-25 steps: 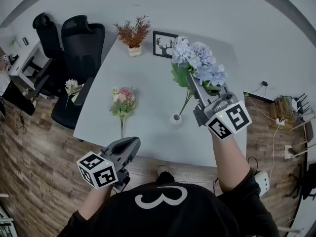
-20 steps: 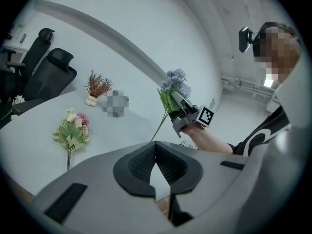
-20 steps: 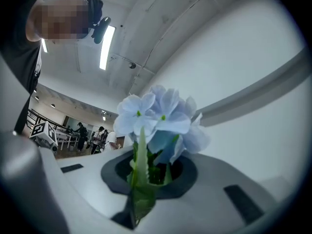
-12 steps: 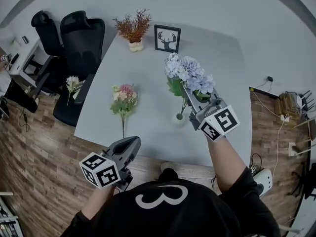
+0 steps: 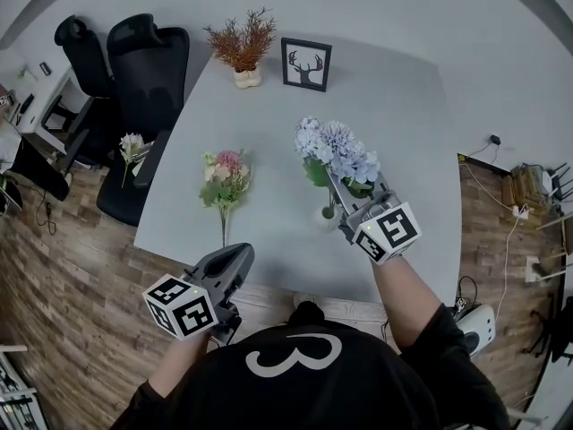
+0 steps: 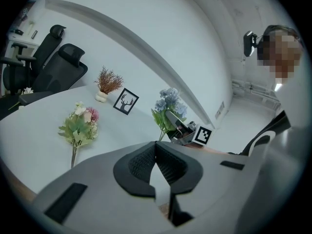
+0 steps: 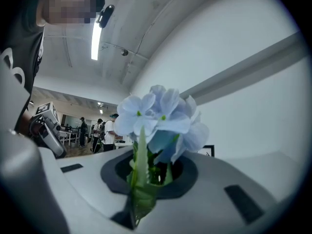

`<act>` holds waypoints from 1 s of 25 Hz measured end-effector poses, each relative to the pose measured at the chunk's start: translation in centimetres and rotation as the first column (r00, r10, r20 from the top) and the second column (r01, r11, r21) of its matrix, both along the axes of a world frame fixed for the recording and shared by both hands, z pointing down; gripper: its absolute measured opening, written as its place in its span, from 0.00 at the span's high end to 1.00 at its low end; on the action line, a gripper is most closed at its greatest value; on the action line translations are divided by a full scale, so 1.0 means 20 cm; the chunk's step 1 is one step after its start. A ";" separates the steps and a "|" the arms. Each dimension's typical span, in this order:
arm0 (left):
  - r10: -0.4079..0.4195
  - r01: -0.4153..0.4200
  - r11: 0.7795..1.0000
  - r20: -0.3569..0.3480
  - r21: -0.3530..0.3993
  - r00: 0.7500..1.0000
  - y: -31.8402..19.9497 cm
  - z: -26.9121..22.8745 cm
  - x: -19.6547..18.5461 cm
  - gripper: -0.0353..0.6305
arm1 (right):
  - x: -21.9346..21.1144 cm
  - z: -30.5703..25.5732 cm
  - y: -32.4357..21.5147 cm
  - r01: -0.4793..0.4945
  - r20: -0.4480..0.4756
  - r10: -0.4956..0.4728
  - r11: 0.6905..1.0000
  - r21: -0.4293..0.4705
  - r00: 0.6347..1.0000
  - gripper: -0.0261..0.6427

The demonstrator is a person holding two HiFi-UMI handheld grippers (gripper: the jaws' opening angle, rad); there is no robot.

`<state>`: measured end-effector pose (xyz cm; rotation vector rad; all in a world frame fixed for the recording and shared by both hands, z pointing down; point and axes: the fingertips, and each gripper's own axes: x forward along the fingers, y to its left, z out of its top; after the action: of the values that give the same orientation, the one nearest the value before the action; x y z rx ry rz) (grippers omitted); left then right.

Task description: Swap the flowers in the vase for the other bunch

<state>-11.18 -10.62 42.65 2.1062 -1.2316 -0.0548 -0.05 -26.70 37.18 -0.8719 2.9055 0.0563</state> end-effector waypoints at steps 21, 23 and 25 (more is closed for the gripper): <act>-0.006 0.006 1.000 -0.002 -0.011 1.000 -0.01 0.02 -0.04 0.93 | -0.02 0.21 0.02 -0.020 -0.070 0.016 0.998 -0.065 0.997 0.86; -0.002 0.002 1.000 -0.001 -0.011 1.000 0.00 0.01 -0.04 0.93 | -0.02 0.20 0.02 -0.022 -0.077 0.017 0.998 -0.065 0.997 0.84; 0.002 -0.002 1.000 0.001 -0.009 1.000 0.00 0.01 -0.03 0.93 | -0.01 0.20 0.02 -0.028 -0.084 0.023 0.998 -0.059 0.996 0.81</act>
<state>-11.88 -10.56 42.86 2.0999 -1.2280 -0.0472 -0.30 -26.26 41.20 -0.9387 2.9878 0.0071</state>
